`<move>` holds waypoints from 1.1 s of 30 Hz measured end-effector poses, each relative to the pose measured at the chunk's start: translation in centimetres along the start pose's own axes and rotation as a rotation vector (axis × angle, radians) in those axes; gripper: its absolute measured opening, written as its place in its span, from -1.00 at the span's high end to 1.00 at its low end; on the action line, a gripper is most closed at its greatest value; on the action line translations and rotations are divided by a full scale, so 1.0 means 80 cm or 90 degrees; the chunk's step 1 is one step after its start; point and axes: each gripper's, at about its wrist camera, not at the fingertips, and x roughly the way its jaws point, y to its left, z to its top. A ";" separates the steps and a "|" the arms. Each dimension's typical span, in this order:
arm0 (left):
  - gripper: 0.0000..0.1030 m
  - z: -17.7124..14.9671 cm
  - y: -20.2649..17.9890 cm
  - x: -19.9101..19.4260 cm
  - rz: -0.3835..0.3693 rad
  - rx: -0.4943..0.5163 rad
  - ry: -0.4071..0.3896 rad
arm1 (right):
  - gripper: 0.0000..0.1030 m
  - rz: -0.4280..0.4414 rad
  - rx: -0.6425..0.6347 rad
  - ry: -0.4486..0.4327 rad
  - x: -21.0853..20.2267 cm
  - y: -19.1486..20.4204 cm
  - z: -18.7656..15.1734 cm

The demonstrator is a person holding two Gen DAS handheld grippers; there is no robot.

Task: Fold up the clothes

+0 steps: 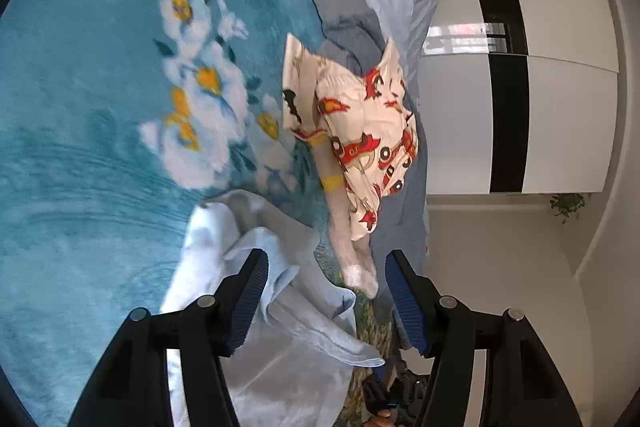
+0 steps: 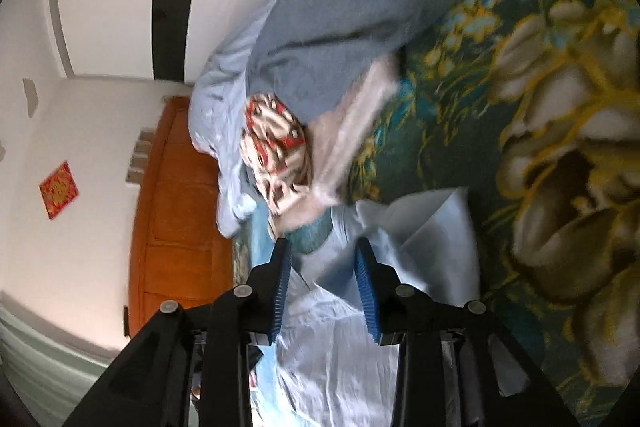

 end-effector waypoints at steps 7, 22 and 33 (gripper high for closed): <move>-0.26 -0.061 0.009 -0.045 0.195 0.169 0.023 | 0.33 -0.068 -0.055 0.009 -0.059 -0.009 -0.035; -0.26 -0.136 0.104 -0.077 0.122 0.049 0.072 | 0.33 -0.131 -0.072 0.099 -0.096 -0.062 -0.158; 0.14 -0.132 0.102 -0.053 0.082 0.022 0.046 | 0.38 -0.071 -0.030 0.059 -0.076 -0.068 -0.157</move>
